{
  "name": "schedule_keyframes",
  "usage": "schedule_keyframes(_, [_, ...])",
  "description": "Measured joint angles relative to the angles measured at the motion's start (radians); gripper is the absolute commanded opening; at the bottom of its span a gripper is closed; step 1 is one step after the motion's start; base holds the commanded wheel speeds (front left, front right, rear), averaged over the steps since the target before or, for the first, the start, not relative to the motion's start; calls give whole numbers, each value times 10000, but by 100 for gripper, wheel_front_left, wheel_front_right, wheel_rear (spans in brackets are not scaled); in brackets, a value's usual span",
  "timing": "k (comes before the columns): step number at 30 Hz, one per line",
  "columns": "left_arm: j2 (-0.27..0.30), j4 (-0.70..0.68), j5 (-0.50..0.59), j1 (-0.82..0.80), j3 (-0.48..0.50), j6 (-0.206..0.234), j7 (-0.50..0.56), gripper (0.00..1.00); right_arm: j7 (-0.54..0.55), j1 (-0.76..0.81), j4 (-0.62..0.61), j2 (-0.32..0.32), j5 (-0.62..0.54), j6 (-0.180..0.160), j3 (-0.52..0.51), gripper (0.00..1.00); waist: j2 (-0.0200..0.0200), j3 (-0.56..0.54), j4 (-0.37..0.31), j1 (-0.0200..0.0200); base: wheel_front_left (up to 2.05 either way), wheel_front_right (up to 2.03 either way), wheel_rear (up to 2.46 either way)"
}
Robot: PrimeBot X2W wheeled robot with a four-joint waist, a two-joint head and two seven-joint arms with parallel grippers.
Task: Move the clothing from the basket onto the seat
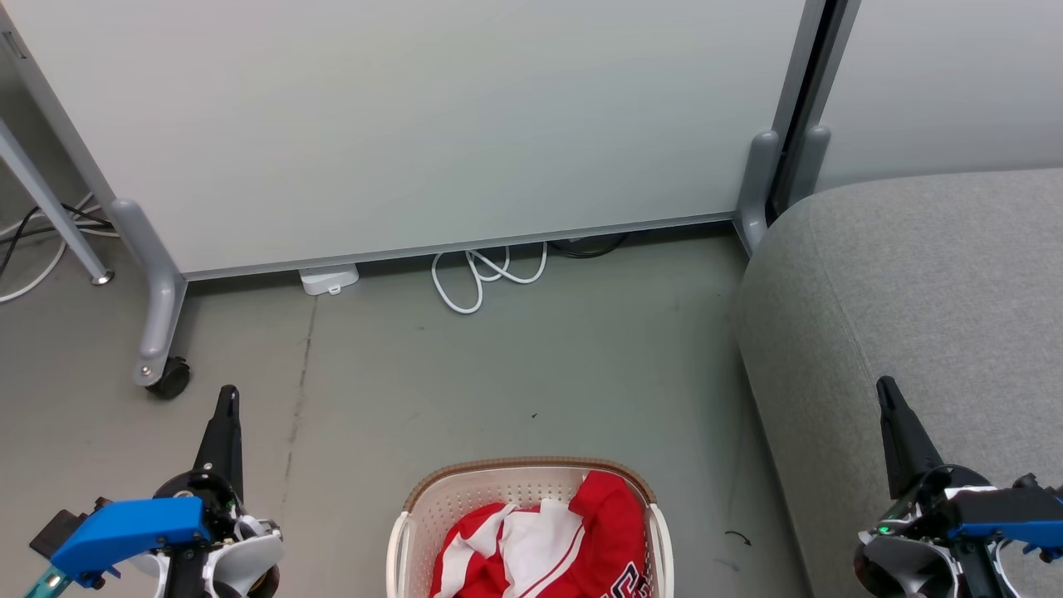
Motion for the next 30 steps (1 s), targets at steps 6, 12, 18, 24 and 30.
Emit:
schedule_keyframes(6, [0,0,0,0,0,0,2,0,-2,0,0,0,0,0,0,0,0,0,0,0,0,0,0])
schedule_keyframes(12, [0,0,0,0,0,0,0,0,-2,0,0,0,0,0,0,0,0,0,0,0,0,0,0])
schedule_keyframes(18, [-12,109,2,82,-8,4,-12,100,-10,73,109,12,-2,-6,2,100,0,0,0,0,0,0,0])
schedule_keyframes(24, [-107,414,54,520,-44,6,-153,100,-163,314,451,71,-25,-25,73,100,0,10,5,0,0,0,0])
schedule_keyframes(30, [-105,345,529,505,-48,6,-456,100,-462,305,441,73,-401,-25,213,100,0,26,22,0,0,0,0])
